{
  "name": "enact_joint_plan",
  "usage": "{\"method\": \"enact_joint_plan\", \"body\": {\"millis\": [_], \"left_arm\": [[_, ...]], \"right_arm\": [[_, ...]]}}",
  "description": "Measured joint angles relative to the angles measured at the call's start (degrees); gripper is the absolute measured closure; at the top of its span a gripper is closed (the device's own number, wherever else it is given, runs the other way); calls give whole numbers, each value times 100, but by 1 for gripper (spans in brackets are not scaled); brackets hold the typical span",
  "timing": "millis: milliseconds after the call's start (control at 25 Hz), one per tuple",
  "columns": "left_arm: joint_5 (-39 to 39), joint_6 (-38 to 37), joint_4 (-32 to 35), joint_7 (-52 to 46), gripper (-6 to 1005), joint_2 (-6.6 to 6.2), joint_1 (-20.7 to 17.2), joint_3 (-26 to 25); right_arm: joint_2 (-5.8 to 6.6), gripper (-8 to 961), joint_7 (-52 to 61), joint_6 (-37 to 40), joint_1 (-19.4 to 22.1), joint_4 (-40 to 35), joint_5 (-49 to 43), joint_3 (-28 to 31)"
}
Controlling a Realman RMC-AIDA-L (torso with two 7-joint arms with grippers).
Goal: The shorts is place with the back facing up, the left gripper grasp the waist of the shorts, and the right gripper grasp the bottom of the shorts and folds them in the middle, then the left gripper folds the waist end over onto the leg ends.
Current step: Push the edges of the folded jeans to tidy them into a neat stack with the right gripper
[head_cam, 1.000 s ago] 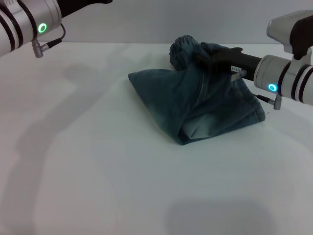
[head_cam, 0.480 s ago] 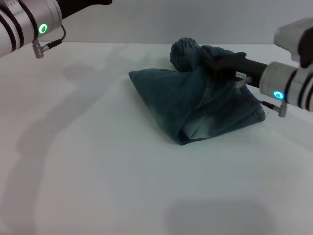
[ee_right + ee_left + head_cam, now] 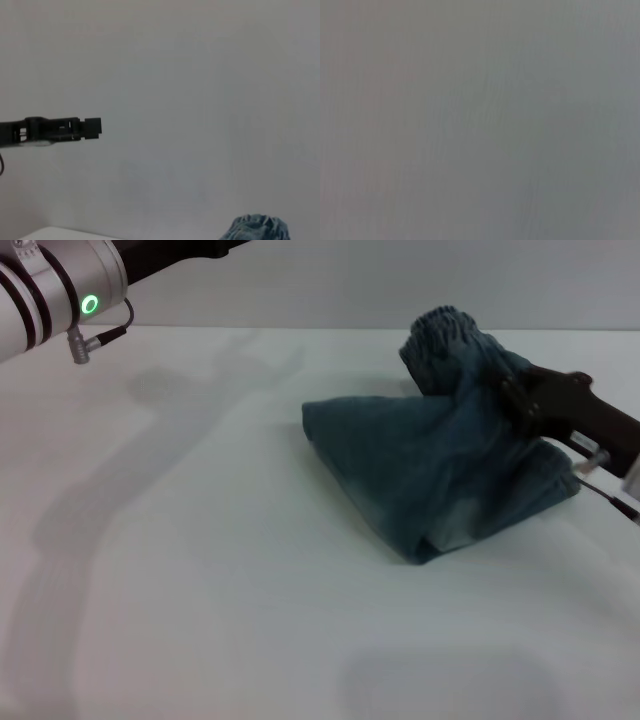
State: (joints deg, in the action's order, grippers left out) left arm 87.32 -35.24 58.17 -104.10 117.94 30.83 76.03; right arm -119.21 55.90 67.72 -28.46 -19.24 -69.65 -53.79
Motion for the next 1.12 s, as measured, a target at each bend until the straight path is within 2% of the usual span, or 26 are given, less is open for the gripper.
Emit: {"method": "enact_joint_plan", "body": {"millis": [240,560,880,1120], "left_arm": [[-7,0,-53,4,189,0,44,-1],[-11,0,-235,5,189,0,149,-1],[-14,6,-299,59,189,-2,161,0],[-14,-3,-299,66,188,-2,161,0]], "right_arm": [[0,912,-299,143,429,-47,29,6],[-8,912,-697,229,670,95,263,62],[2,913,-1395,833,1036,467,1322,80],[12,913,-1547,900,1109,733,1520,79]]}}
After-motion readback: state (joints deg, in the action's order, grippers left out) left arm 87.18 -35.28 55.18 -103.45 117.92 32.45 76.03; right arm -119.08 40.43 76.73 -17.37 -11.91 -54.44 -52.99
